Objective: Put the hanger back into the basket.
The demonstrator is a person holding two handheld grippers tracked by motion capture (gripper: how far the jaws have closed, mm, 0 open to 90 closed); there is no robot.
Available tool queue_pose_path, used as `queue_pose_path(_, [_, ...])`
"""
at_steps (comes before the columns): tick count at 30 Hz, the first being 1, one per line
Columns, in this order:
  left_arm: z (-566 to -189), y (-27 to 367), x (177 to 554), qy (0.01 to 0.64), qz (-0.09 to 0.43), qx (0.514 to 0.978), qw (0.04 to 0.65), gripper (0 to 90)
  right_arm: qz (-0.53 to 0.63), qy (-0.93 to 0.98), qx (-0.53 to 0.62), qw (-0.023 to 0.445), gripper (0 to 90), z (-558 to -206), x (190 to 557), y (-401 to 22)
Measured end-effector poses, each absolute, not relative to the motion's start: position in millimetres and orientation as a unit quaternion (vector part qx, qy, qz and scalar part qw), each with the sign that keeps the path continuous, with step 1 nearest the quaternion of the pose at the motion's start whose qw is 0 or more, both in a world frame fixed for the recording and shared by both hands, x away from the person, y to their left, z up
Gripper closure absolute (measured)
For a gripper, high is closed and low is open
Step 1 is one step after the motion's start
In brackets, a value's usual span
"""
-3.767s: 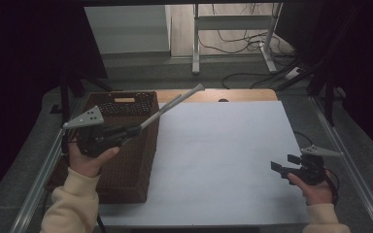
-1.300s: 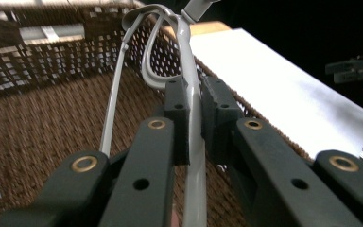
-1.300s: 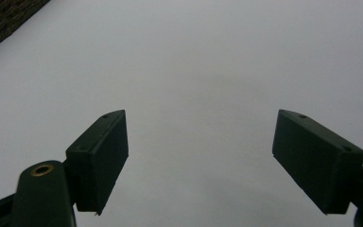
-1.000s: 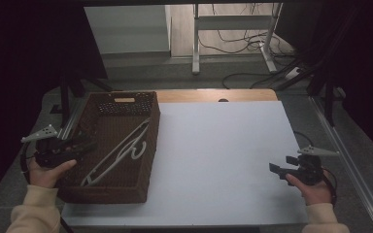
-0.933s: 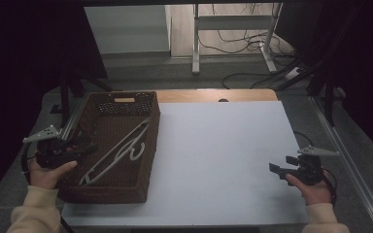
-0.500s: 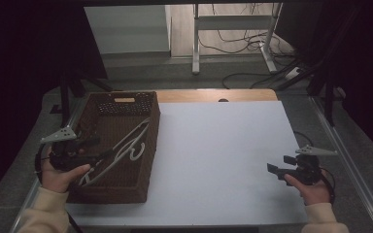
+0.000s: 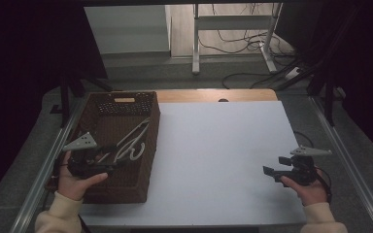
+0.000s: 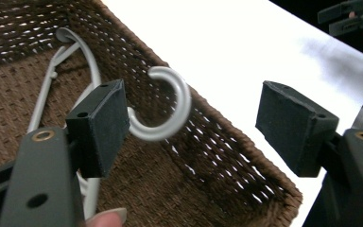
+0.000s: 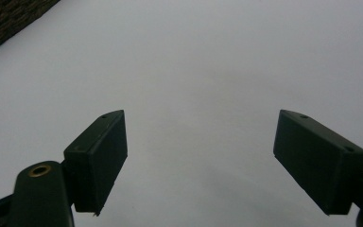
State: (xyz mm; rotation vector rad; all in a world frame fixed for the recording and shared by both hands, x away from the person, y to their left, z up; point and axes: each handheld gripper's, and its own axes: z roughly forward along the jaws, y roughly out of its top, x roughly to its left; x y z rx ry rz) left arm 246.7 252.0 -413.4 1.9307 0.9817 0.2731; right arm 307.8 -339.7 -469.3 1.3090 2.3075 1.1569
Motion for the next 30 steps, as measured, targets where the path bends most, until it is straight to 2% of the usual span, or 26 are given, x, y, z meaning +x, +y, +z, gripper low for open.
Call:
queue_pose_path(10, [-419, 241, 229, 0.396, 0.125, 0.792, 0.447, 24.6, 0.409, 0.804, 0.416, 0.113, 18.2, -467, 303, -329])
queue_pose_path(30, [-423, 247, 230, 0.406, 0.131, 0.790, 0.440, 22.8, 0.402, 0.825, 0.377, 0.123, 15.9, -468, 301, -321])
